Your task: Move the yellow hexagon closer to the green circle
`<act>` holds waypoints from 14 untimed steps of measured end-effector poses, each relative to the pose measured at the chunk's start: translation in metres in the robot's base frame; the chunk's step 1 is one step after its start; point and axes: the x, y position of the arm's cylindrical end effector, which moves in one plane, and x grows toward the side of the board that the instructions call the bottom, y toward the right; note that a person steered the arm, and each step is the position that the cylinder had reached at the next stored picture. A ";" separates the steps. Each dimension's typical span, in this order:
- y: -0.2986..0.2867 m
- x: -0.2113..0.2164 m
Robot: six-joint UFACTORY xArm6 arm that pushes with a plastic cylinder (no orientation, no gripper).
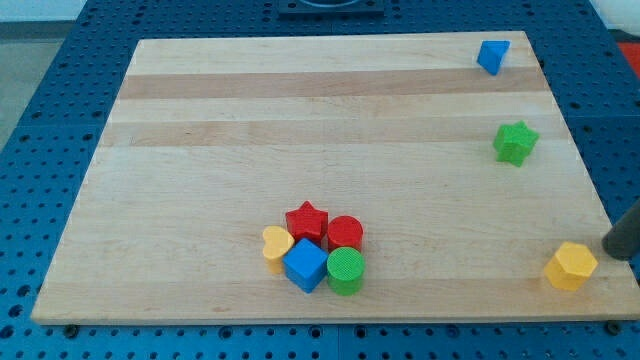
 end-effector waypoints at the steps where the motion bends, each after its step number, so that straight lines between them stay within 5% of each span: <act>1: 0.000 0.025; 3: -0.002 0.039; 8: -0.120 0.037; 10: -0.041 0.045; 12: -0.056 -0.029; 14: -0.071 -0.026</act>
